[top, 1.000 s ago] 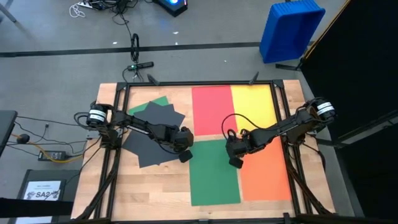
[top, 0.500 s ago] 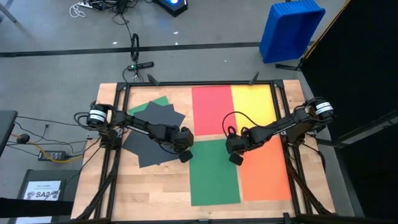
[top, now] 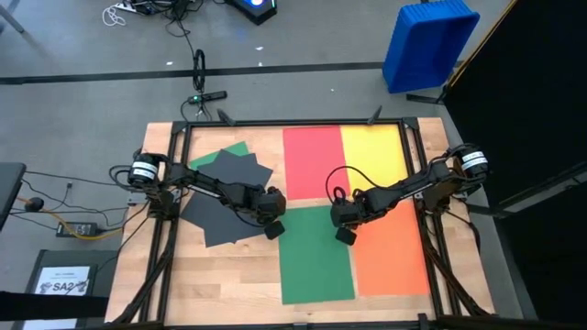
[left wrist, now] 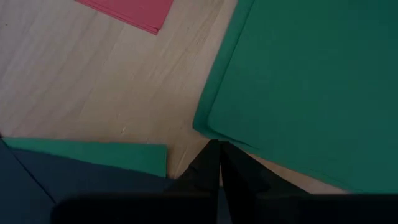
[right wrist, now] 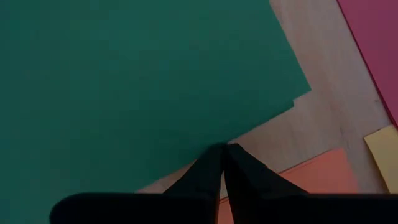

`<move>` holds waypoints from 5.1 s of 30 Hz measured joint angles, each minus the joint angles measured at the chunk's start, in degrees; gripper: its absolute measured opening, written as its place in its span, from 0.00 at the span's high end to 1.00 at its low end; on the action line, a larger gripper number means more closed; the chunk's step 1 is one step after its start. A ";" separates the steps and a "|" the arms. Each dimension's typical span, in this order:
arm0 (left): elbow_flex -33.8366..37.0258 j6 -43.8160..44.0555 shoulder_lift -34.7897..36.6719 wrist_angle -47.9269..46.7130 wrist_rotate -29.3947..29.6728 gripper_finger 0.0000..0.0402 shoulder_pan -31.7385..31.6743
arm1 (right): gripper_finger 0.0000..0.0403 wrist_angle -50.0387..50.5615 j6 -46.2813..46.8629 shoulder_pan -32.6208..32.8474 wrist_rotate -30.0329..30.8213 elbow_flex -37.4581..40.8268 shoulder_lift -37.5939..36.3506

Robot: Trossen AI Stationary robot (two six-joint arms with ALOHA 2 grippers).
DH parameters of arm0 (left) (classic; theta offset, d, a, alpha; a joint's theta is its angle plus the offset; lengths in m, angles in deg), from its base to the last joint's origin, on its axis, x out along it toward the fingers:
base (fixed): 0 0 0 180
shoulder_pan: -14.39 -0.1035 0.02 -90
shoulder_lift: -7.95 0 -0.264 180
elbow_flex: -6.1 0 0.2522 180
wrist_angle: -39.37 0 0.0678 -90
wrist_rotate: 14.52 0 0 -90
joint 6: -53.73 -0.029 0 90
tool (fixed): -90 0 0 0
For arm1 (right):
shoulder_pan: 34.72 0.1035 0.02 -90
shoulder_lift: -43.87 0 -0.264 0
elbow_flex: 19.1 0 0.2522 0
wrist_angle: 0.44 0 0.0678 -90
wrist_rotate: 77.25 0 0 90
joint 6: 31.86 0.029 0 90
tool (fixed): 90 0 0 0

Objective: Organize paper
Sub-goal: Stack the green colored paper on top of the green colored paper

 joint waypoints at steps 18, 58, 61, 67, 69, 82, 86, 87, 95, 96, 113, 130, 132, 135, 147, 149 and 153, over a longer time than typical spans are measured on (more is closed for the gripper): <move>-0.02 0.04 0.20 0.04 -0.02 1.00 0.00 | 1.00 0.00 0.22 0.00 0.05 0.04 -0.80; -0.20 1.11 0.31 -8.26 -1.45 1.00 0.12 | 1.00 2.72 0.08 -1.75 0.11 0.15 -4.03; -0.14 1.27 0.68 -8.42 -1.54 1.00 0.33 | 1.00 2.74 0.07 -1.75 0.11 0.15 -4.03; -2.79 0.80 1.31 -11.86 -1.78 1.00 0.33 | 1.00 2.78 0.07 -1.75 0.11 0.13 -4.05; -4.51 -0.23 1.14 -14.58 -1.90 1.00 0.42 | 1.00 2.80 0.07 -1.75 0.11 0.13 -4.05; -7.17 -1.51 -0.80 -13.97 0.39 1.00 0.42 | 1.00 3.22 -0.96 -1.75 0.02 0.13 -4.07; -7.52 -1.51 -2.84 -13.33 -0.55 1.00 0.42 | 1.00 3.16 -0.98 -1.75 0.00 0.13 -4.07; -7.52 -1.49 -3.27 -13.22 -0.56 1.00 0.42 | 1.00 3.22 -0.98 -1.75 -0.05 0.13 -4.09; -7.54 -1.49 -4.27 -12.66 -0.76 1.00 0.39 | 1.00 0.76 -1.08 -1.75 -1.28 2.55 -4.22; -7.53 -1.49 -4.29 -12.59 -0.79 1.00 0.39 | 1.00 0.16 -0.95 -1.75 -1.43 2.99 -4.32; -7.39 -1.49 -4.52 -9.52 -1.11 1.00 0.39 | 1.00 -6.13 -0.94 -1.73 -1.92 4.02 -4.12; -7.56 -1.49 -3.32 -11.40 -1.12 1.00 0.39 | 1.00 -5.57 -0.81 -1.77 -1.84 3.93 -4.07; -7.52 -1.49 -2.68 -11.44 -1.10 1.00 0.37 | 1.00 -5.35 -0.74 -1.77 -1.81 3.90 -4.08; -7.23 -1.49 -1.49 -13.21 -0.51 1.00 0.37 | 1.00 -5.13 -0.71 -1.77 -1.81 3.89 -4.09; -7.23 -0.51 -0.39 -14.06 0.42 1.00 0.37 | 1.00 -4.66 -0.72 -1.77 -2.13 3.88 -4.14; -7.23 -0.42 -0.39 -14.04 0.42 1.00 0.38 | 1.00 -3.84 -0.73 -1.77 -2.30 3.52 -4.13; -7.28 -0.37 -0.61 -13.63 0.42 1.00 0.39 | 1.00 -0.67 -0.96 -1.75 -2.54 2.29 -4.03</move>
